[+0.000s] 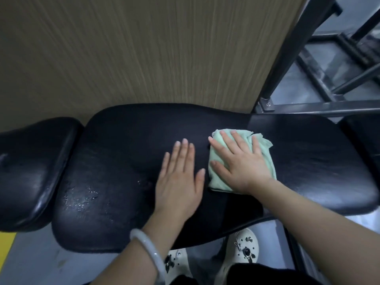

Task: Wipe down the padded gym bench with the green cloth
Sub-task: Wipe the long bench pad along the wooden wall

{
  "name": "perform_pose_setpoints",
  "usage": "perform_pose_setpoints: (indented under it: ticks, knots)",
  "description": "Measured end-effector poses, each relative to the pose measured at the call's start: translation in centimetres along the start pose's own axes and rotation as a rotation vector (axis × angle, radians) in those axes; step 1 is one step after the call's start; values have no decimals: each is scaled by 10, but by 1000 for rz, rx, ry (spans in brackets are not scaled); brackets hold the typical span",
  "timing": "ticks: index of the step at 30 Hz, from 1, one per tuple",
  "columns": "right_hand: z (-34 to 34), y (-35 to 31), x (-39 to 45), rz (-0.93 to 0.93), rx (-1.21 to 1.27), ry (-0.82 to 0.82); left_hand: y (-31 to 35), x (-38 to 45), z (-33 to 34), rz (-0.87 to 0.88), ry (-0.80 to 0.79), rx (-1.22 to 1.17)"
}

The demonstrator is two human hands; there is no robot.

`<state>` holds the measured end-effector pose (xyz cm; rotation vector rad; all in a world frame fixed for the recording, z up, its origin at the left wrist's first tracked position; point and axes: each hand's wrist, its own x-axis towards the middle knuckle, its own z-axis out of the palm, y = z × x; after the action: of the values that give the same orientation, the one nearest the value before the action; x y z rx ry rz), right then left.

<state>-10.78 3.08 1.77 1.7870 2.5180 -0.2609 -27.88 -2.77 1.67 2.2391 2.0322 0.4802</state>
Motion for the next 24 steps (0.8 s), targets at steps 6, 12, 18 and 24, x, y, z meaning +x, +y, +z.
perform_pose_setpoints:
  ticks: [6, 12, 18, 24]
  knots:
    - [-6, 68, -16, 101, -34, 0, 49, 7, 31, -39, -133, -30]
    - [-13, 131, -30, 207, -27, -15, 52, 4, 31, -60, -169, -5]
    - [-10, 89, -5, 625, 49, -22, 52, 5, 39, -62, -122, -3]
    - [-2, 54, 3, 118, -4, 21, 51, 5, 41, -39, -86, 43]
